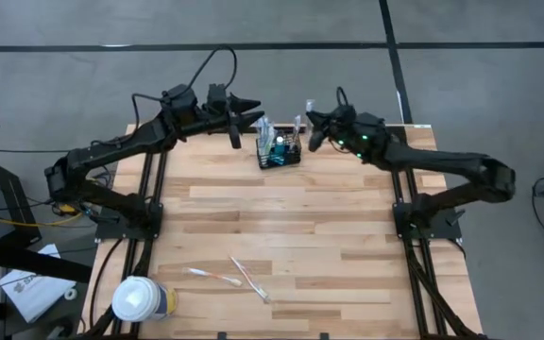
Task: Pick & Place toothbrushing station
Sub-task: Put the purple toothbrush into the black wire organizer
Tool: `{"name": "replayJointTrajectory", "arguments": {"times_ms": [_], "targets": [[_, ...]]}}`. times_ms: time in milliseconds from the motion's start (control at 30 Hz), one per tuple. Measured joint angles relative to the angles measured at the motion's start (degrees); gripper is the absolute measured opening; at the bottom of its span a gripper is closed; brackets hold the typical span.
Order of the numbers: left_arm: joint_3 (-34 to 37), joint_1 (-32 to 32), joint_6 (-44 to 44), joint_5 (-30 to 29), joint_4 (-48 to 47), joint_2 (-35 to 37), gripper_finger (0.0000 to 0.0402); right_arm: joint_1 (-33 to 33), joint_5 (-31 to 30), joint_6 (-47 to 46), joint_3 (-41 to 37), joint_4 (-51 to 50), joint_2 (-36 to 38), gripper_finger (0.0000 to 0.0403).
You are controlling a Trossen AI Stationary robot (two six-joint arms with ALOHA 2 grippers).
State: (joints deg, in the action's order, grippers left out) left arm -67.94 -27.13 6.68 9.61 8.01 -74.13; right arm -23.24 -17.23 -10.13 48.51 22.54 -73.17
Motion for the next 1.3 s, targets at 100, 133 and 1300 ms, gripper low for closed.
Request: {"name": "replayJointTrajectory", "arguments": {"times_ms": [100, 133, 1300], "targets": [[0.0, -1.0, -0.3, 0.1, -0.2, 0.0, 0.0156, -2.0, 4.0, 0.0, -0.6, 8.1, -5.4, 0.0], [0.0, -1.5, -0.3, 0.2, -0.2, 0.0, 0.0154, -2.7, 4.8, 0.0, -0.6, 10.1, -6.9, 0.0], [4.5, -2.2, -0.4, 0.1, 0.0, -0.1, 0.0144, -8.7, 12.7, 0.6, 1.3, 28.8, -22.7, 0.0]]}}
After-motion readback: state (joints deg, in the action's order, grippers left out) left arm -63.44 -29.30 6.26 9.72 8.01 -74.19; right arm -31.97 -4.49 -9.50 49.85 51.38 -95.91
